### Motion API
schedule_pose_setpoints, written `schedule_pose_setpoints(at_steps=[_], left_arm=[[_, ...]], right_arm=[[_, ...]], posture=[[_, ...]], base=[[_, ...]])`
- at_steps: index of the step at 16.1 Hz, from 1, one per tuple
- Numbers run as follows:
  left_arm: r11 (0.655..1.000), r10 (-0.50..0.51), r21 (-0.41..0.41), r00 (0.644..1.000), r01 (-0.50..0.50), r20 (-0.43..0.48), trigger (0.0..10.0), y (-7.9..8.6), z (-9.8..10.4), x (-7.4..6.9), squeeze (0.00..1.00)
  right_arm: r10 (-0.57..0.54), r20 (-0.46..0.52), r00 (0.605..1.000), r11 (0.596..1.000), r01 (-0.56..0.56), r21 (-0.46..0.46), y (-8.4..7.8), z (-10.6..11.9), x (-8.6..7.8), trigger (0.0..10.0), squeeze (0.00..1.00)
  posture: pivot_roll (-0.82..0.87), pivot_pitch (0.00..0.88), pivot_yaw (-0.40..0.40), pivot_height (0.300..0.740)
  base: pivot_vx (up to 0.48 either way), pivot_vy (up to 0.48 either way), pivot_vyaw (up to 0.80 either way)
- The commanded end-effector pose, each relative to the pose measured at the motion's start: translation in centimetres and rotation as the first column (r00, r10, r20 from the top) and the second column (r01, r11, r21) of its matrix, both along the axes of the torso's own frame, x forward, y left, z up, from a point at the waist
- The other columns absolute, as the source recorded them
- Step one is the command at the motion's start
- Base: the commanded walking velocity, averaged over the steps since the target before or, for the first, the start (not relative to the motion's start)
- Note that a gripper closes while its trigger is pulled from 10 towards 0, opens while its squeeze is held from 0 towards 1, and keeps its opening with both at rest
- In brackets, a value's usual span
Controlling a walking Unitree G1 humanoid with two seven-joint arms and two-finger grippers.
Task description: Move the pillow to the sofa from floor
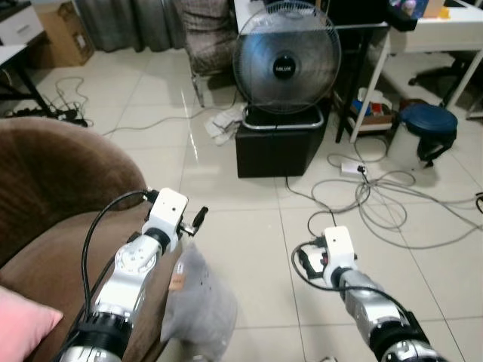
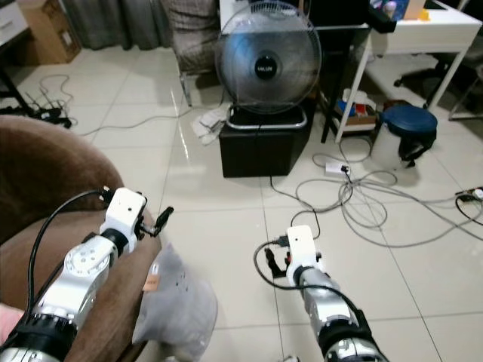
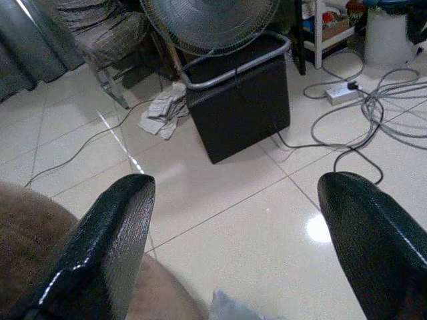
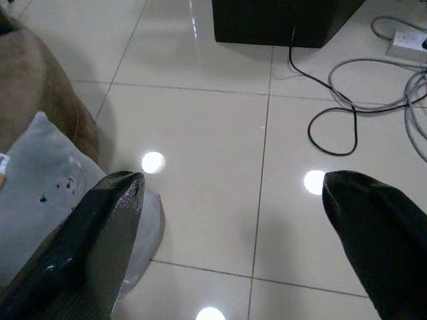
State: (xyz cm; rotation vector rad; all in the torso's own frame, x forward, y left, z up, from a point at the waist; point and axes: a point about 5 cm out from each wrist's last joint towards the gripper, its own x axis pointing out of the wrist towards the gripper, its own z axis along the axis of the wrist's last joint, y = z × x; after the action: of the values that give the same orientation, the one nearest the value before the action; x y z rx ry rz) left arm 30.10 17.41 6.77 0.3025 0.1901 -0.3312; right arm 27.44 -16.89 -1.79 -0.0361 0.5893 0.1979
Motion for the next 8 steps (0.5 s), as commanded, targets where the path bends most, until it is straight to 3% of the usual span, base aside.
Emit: schedule_pose_setpoints(at_steps=[1, 6, 8], left_arm=[[1.000, 0.007, 0.008, 1.000, -0.007, -0.005, 10.0, 0.1, -0.4, -0.3, 0.00], [1.000, 0.002, 0.022, 1.000, -0.002, 0.007, 10.0, -0.1, -0.4, -0.4, 0.00], [1.000, -0.004, 0.029, 1.000, 0.004, 0.017, 10.0, -0.2, -0.3, -0.4, 0.00]], right_arm=[[-0.008, -0.048, 0.999, 1.000, 0.007, -0.013, -0.7, -1.1, -1.1, 10.0, 0.00], [-0.071, -0.168, 0.983, 0.996, 0.060, -0.069, -3.8, -3.2, -4.3, 10.0, 0.00], [-0.092, -0.179, 0.980, 0.994, 0.079, -0.079, -4.9, -3.3, -4.8, 10.0, 0.00]], posture=[[0.05, 0.000, 0.047, 0.681], [0.05, 0.000, 0.045, 0.635], [0.05, 0.000, 0.045, 0.630]], base=[[0.000, 0.000, 0.00], [0.000, 0.000, 0.00], [0.000, 0.000, 0.00]])
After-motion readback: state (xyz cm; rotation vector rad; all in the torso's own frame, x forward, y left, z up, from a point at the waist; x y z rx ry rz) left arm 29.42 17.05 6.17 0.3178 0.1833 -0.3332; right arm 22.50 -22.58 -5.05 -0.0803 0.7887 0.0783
